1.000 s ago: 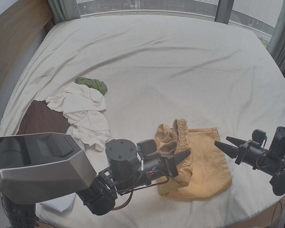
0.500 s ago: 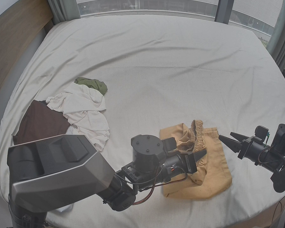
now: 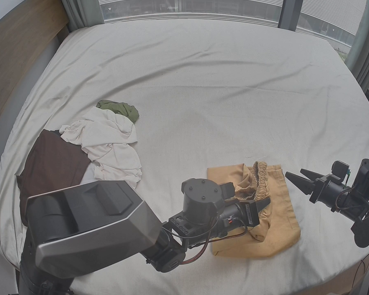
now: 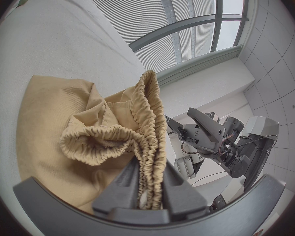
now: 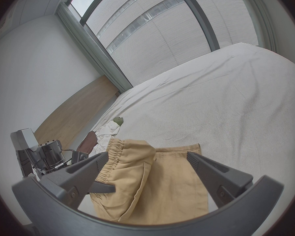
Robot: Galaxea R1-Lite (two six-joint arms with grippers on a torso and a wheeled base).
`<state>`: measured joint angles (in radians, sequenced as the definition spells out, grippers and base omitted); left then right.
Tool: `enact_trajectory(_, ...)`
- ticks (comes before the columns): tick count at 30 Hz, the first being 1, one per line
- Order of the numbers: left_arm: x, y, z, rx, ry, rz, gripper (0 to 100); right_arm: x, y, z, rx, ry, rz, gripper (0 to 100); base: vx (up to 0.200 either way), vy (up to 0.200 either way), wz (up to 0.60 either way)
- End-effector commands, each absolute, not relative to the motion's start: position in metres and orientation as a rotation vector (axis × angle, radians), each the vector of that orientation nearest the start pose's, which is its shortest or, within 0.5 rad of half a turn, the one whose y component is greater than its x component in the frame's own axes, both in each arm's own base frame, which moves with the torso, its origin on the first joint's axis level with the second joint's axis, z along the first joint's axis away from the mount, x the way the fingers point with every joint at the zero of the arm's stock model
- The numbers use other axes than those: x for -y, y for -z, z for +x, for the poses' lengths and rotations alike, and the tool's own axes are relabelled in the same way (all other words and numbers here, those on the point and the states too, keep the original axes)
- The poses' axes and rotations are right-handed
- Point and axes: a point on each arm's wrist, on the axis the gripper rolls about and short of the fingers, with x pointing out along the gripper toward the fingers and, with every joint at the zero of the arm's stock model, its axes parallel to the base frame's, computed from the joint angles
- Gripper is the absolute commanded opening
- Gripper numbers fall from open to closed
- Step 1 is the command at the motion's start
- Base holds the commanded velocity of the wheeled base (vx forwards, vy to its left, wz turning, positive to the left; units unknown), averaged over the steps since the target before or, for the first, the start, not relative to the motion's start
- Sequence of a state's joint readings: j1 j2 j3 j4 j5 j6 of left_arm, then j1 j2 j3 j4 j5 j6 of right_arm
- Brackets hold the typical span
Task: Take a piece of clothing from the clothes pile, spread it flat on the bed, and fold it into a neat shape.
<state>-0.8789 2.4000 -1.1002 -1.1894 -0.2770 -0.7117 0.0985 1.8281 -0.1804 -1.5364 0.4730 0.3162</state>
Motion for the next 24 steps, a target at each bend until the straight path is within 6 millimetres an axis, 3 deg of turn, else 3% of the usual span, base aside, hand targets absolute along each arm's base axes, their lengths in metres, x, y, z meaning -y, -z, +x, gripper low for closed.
enact_trajectory(1, 0.344, -0.037, 0.276, -0.537, 1.053, -0.58, 100, -0.034, -0.099, 0.236, -0.201, -0.549, 0.328, 100, 0.0, 0.0, 0.0)
enact_trajectory(11, 0.34, -0.031, 0.272, -0.527, 1.001, -0.555, 100, -0.034, -0.098, 0.235, -0.209, -0.548, 0.329, 100, 0.0, 0.0, 0.0)
enact_trajectory(15, 0.333, -0.039, 0.275, -0.507, 0.974, -0.56, 100, -0.035, -0.095, 0.232, -0.223, -0.551, 0.33, 100, 0.0, 0.0, 0.0)
enact_trajectory(21, 0.305, -0.052, 0.269, -0.495, 0.936, -0.541, 100, -0.035, -0.091, 0.229, -0.248, -0.55, 0.331, 100, 0.0, 0.0, 0.0)
enact_trajectory(24, 0.276, -0.059, 0.26, -0.454, 0.919, -0.514, 100, -0.037, -0.086, 0.228, -0.275, -0.553, 0.331, 100, 0.0, 0.0, 0.0)
